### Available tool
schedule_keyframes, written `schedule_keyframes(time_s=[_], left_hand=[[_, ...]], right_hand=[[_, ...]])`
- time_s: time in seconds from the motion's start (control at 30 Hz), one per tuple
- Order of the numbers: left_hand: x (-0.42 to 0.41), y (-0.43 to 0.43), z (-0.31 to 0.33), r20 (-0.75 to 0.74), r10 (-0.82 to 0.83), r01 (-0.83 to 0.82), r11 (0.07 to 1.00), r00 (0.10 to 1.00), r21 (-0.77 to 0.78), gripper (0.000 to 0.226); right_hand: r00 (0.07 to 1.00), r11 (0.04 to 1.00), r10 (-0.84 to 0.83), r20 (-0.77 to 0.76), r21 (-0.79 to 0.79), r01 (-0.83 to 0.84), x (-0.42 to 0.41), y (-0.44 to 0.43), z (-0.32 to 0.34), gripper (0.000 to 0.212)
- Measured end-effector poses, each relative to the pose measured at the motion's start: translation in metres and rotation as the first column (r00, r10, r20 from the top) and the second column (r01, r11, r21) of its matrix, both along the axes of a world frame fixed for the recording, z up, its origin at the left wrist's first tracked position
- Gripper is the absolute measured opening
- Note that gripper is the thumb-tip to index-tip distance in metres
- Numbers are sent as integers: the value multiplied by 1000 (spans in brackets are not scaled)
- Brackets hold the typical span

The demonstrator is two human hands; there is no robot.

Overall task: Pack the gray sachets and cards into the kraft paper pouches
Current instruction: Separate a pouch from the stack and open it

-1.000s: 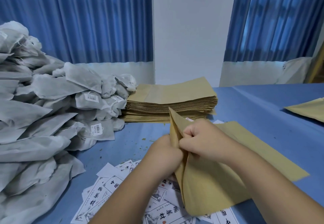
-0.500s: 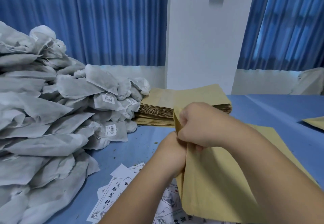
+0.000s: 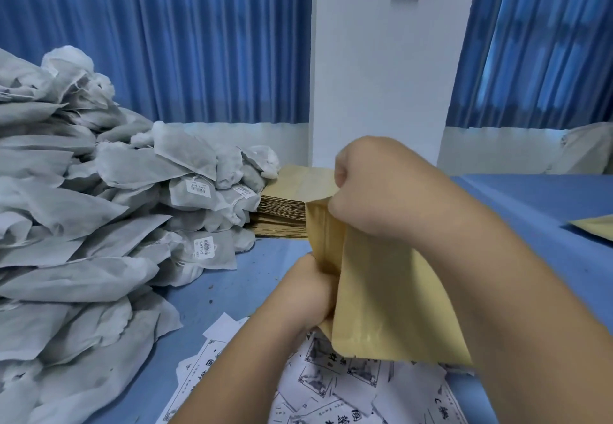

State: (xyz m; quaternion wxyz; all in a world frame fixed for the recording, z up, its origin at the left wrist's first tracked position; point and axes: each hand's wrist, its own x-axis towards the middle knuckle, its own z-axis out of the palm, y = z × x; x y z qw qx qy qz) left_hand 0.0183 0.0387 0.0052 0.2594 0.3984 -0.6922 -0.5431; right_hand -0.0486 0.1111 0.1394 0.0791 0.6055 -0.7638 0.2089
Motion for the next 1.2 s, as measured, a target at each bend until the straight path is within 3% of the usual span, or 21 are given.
schedule_keyframes(time_s=[0.13, 0.27, 0.4, 0.53, 0.7, 0.77, 0.87, 0.93, 1.0, 1.07, 1.2], left_hand=[[7, 2, 4, -168, -114, 146, 970, 979, 193, 37], [11, -6, 2, -334, -43, 168, 920, 941, 354, 50], [13, -9, 4, -358, 51, 125, 883, 932, 453, 33], [16, -5, 12, -369, 72, 82, 919, 927, 386, 13], [23, 1, 27, -207, 1, 32, 987, 978, 158, 31], [28, 5, 34, -211, 15, 10, 993, 977, 117, 34], [41, 5, 45, -309, 149, -133, 989, 939, 72, 20], [52, -2, 50, -274, 265, -294, 953, 925, -70, 11], [68, -19, 54, -119, 393, -406, 823, 912, -397, 5], [87, -39, 63, 50, 517, -359, 658, 854, -662, 11], [122, -80, 89, 244, 708, -118, 420, 663, -900, 30]], right_hand=[[997, 998, 50, 52, 33, -52, -10, 1, -4, 21], [982, 999, 44, 185, 3, -45, -23, 4, -1, 28], [954, 999, 40, 296, -30, -33, -31, 7, 4, 36], [945, 1000, 21, 326, -7, -20, -32, 5, 2, 36], [932, 999, 25, 362, 17, -33, -29, 4, 4, 35], [933, 999, 25, 359, 30, -39, -28, 4, 4, 35], [930, 999, 27, 367, 27, -40, -28, 3, 3, 35], [924, 999, 35, 381, 23, -47, -28, 1, 2, 35], [921, 998, 42, 386, 26, -57, -29, 0, -1, 35], [923, 998, 44, 383, 34, -62, -29, -3, -4, 35], [929, 996, 42, 367, 55, -67, -30, -10, -9, 33]])
